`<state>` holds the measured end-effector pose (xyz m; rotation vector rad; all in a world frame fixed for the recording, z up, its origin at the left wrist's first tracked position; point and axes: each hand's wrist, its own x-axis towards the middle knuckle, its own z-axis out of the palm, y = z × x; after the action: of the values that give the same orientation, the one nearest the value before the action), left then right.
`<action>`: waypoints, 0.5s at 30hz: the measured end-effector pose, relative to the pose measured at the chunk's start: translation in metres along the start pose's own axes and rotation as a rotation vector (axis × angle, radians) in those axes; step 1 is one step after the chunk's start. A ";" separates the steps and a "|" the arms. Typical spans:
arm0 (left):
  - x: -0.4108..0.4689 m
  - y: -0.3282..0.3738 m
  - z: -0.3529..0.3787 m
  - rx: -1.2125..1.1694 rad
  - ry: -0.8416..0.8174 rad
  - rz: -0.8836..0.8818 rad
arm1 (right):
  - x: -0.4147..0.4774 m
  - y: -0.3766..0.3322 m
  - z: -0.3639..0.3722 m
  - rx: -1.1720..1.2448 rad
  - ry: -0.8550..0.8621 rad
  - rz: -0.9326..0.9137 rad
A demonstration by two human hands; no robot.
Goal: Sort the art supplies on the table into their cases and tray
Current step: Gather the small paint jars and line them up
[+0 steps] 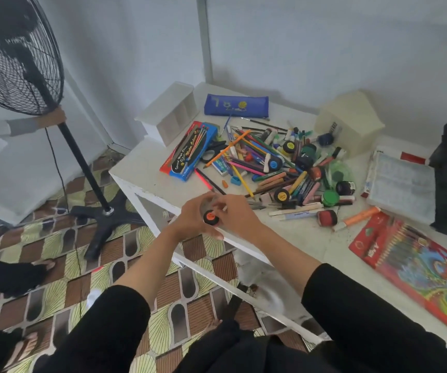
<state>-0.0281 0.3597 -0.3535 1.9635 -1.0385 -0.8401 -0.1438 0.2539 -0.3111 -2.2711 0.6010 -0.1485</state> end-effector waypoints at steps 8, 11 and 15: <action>0.002 -0.004 0.000 0.106 0.016 0.078 | -0.017 0.042 -0.052 -0.371 0.506 0.165; -0.001 0.007 -0.004 0.181 -0.014 0.101 | -0.015 0.054 -0.061 -0.511 0.309 0.383; 0.002 0.001 -0.008 0.415 0.010 0.260 | -0.016 0.053 -0.059 -0.441 0.338 0.384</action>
<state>-0.0209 0.3597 -0.3486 2.0981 -1.5187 -0.4985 -0.1949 0.1910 -0.3065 -2.5111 1.3468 -0.2288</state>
